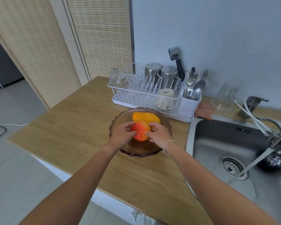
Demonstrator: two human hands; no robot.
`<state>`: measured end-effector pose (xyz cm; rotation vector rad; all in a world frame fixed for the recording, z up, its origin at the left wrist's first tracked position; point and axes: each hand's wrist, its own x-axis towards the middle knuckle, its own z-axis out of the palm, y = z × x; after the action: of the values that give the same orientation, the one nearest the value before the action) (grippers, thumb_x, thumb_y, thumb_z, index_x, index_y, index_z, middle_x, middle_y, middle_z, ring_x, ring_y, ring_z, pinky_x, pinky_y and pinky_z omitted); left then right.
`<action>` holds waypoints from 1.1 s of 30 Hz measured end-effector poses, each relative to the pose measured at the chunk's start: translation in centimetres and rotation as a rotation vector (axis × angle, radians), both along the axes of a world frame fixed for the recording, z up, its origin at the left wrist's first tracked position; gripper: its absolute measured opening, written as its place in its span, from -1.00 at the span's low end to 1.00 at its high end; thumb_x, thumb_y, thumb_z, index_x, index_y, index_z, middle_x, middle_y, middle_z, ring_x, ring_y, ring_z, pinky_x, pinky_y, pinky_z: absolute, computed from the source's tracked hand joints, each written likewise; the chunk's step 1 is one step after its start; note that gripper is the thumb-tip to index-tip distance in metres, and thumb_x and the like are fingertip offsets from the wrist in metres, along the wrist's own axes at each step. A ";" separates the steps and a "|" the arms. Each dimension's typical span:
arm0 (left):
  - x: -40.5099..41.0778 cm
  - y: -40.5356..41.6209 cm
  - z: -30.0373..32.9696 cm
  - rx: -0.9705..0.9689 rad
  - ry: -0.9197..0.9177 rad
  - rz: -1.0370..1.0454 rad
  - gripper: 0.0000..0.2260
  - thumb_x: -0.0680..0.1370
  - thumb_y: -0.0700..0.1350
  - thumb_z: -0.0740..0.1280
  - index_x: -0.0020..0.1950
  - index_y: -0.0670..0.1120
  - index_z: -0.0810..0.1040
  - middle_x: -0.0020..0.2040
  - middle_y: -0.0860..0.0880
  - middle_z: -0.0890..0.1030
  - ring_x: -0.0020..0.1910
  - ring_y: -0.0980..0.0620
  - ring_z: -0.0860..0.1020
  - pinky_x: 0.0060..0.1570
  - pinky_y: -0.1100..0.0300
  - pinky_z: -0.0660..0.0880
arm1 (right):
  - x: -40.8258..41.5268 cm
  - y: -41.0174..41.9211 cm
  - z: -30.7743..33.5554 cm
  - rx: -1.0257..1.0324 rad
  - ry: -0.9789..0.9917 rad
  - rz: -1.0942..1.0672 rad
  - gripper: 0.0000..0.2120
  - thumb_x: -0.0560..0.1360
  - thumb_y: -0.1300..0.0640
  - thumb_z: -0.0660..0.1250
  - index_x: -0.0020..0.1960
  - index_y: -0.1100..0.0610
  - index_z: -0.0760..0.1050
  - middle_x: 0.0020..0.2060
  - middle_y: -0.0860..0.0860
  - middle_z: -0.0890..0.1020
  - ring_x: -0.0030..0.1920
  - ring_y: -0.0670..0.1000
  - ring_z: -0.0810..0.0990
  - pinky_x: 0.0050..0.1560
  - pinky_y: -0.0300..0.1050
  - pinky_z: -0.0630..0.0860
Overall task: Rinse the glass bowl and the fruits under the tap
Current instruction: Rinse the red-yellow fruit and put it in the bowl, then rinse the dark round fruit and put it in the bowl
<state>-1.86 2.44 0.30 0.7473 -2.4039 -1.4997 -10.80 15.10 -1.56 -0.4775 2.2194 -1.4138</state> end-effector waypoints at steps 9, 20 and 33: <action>-1.8 5.3 5.1 -0.398 0.130 -0.018 -0.75 0.49 -0.01 0.30 0.16 0.19 0.53 0.04 0.13 0.59 0.03 0.19 0.51 -0.06 0.45 0.39 | -0.2 6.5 1.8 -0.242 -0.015 -0.160 -0.69 0.47 0.23 0.33 0.21 0.11 0.48 0.01 0.04 0.53 -0.02 -0.01 0.53 -0.16 -0.20 0.58; -8.3 21.7 -0.2 -0.008 0.047 -0.454 -0.68 0.50 -0.17 0.33 0.26 -0.03 0.52 0.14 0.01 0.60 -0.02 0.11 0.55 0.16 0.13 0.50 | -1.5 25.9 -1.2 -0.245 -0.046 -0.530 -0.87 0.48 0.26 0.31 -0.08 0.05 0.52 -0.14 0.05 0.57 -0.13 0.02 0.56 -0.23 -0.21 0.58; -13.6 38.1 -8.0 0.340 -0.238 -0.550 -0.69 0.53 -0.20 0.30 0.28 -0.11 0.49 0.12 -0.06 0.50 0.03 0.02 0.51 -0.10 0.21 0.52 | -6.8 41.4 -7.1 -0.110 -0.202 -0.882 -0.65 0.48 0.27 0.27 0.26 0.18 0.46 -0.03 0.08 0.52 -0.09 0.02 0.50 0.00 -0.01 0.56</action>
<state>-15.49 40.52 -7.72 0.3391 -2.7106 -2.1782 -17.60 56.50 -8.65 0.6846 2.2694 -1.8790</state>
